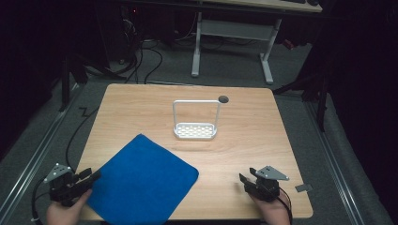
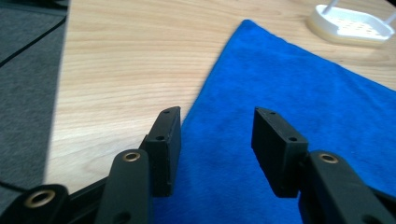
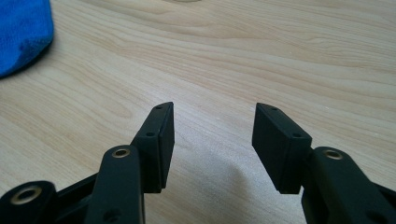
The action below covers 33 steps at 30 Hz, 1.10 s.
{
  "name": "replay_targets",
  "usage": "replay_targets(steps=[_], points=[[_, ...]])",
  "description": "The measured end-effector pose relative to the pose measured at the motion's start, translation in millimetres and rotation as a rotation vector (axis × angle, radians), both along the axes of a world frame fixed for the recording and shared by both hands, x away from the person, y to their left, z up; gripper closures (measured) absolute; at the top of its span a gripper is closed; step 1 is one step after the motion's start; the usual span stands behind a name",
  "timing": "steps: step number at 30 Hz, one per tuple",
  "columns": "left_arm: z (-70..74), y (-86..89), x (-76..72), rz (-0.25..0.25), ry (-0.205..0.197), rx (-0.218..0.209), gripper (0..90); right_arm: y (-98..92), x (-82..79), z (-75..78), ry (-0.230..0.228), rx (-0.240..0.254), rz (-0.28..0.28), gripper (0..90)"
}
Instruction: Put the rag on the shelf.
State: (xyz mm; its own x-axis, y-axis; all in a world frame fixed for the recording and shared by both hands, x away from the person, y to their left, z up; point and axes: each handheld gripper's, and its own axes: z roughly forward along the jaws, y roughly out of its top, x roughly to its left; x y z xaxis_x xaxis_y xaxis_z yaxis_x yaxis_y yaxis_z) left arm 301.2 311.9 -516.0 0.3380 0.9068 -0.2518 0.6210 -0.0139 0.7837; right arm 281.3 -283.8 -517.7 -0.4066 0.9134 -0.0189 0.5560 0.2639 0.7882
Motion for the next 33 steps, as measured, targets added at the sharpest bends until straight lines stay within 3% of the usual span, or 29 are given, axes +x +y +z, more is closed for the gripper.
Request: replay_targets(steps=[13, 19, 24, 33], points=[[-1.7, -16.2, 3.7, -0.06, 0.006, 0.037, 53.2, -5.7, -2.2, -0.6, -0.001, 0.019, 0.003, 50.6], [-2.4, -19.8, 4.0, -0.079, -0.001, 0.066, 54.7, 7.2, 1.0, -0.2, 0.002, 0.045, 0.052, 57.6], [-2.8, -25.8, 4.2, -0.122, 0.003, 0.107, 66.5, 47.6, 1.0, 3.2, -0.006, 0.015, 0.193, 71.5], [-4.7, -24.9, 5.4, -0.136, 0.024, 0.127, 83.1, 93.9, 4.9, 6.9, -0.008, 0.029, 0.319, 87.6]])
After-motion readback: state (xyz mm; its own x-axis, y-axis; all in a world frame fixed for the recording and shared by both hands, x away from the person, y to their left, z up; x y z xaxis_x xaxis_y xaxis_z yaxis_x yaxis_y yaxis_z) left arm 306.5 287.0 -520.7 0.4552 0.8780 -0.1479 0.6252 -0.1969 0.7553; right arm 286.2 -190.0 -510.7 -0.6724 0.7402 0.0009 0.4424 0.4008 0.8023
